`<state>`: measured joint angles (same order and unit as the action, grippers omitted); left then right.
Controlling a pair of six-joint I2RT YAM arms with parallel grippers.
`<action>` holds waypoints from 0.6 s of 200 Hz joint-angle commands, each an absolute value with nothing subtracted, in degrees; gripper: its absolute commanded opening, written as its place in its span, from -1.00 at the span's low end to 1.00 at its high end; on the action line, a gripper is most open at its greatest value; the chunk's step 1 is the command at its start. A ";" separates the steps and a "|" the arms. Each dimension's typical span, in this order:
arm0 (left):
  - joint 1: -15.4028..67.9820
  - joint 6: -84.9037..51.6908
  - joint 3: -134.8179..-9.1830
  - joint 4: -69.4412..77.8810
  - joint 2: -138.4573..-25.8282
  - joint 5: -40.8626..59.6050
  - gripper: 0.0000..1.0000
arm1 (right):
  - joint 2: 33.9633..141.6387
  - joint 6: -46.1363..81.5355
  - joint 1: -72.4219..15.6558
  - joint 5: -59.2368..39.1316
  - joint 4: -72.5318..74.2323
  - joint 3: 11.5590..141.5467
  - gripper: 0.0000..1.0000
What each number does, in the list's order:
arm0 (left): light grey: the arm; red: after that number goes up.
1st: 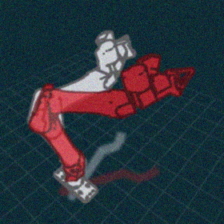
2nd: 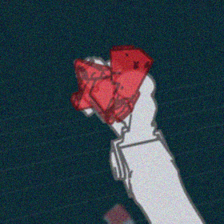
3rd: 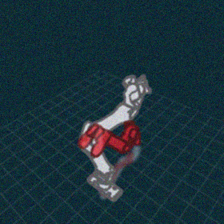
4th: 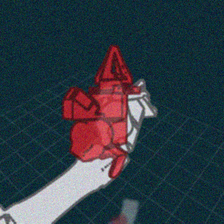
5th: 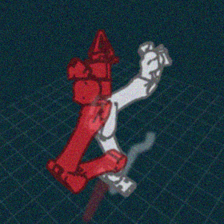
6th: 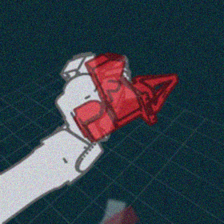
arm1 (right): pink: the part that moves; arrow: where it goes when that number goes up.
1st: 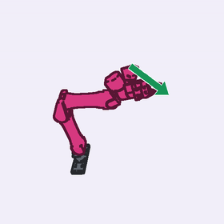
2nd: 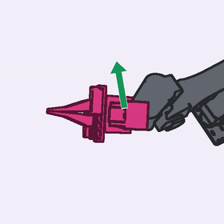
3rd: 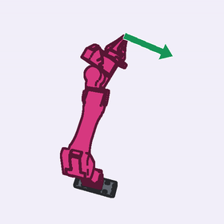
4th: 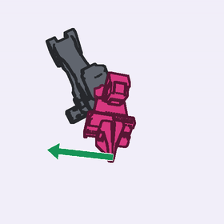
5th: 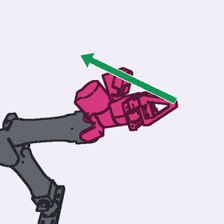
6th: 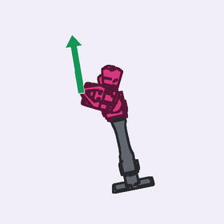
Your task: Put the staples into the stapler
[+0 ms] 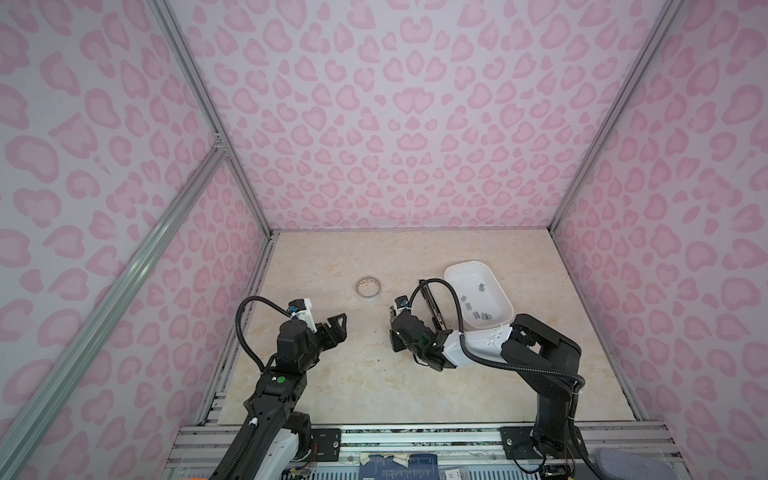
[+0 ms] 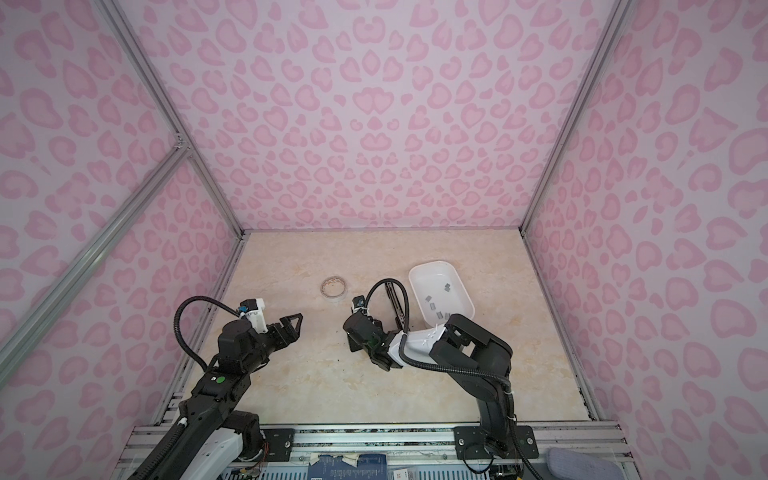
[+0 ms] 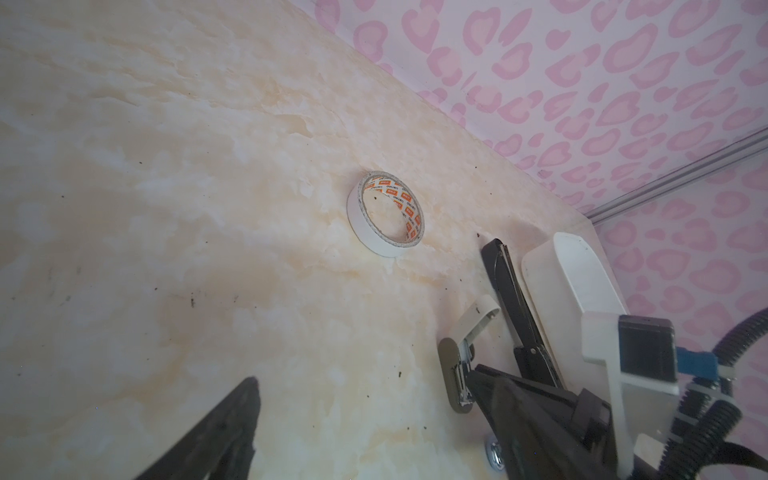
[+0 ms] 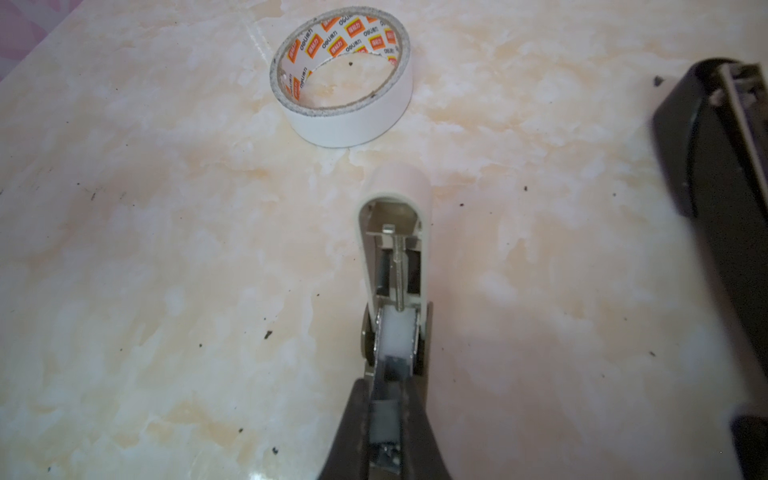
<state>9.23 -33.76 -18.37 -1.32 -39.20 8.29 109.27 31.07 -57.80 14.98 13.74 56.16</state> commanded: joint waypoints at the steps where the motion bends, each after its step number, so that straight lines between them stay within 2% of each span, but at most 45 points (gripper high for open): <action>1: 9.23 -33.48 -18.32 1.36 -39.37 7.85 0.77 | 109.78 31.46 -58.42 17.07 11.07 56.94 -0.93; 120: 9.23 -33.49 -18.12 1.45 -39.37 7.83 0.77 | 110.00 32.76 -59.55 20.60 6.38 58.80 -0.91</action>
